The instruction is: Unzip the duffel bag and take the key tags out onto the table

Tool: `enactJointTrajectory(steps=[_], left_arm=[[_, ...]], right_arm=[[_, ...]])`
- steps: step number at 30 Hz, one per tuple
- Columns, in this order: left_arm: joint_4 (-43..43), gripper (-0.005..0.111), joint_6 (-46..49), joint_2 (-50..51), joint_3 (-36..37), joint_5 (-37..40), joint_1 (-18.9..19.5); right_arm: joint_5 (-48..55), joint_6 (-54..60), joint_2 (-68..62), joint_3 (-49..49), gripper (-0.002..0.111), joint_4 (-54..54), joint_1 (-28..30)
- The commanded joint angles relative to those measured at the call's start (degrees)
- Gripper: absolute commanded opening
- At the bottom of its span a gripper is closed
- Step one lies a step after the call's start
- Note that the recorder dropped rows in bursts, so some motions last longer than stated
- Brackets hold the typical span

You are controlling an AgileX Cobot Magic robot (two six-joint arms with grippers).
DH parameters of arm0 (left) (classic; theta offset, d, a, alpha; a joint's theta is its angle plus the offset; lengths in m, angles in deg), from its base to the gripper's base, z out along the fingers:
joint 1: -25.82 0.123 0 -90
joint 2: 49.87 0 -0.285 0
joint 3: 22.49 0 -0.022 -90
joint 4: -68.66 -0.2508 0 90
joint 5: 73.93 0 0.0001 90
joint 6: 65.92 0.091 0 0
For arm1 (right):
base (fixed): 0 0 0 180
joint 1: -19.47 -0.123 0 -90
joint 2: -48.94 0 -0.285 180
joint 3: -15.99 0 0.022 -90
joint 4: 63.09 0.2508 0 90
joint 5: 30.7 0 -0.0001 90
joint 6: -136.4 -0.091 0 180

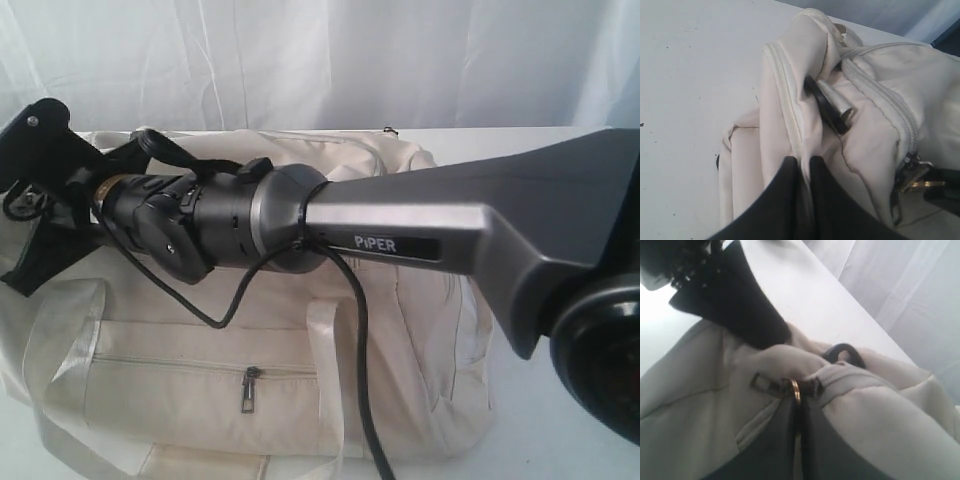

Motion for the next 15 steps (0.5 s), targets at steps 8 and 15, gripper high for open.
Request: enactJointTrajectory(steps=[8, 15], left_arm=[[1.2, 0.031, 1.0, -1.0, -0.1, 1.0, 0.7], [1.7, 0.055, 0.8, -1.1, -0.1, 1.0, 0.7]], right_arm=[[3.7, 4.2, 2.5, -4.2, 0.000, 0.0, 3.9], [4.2, 4.2, 2.7, -5.3, 0.000, 0.0, 6.2]])
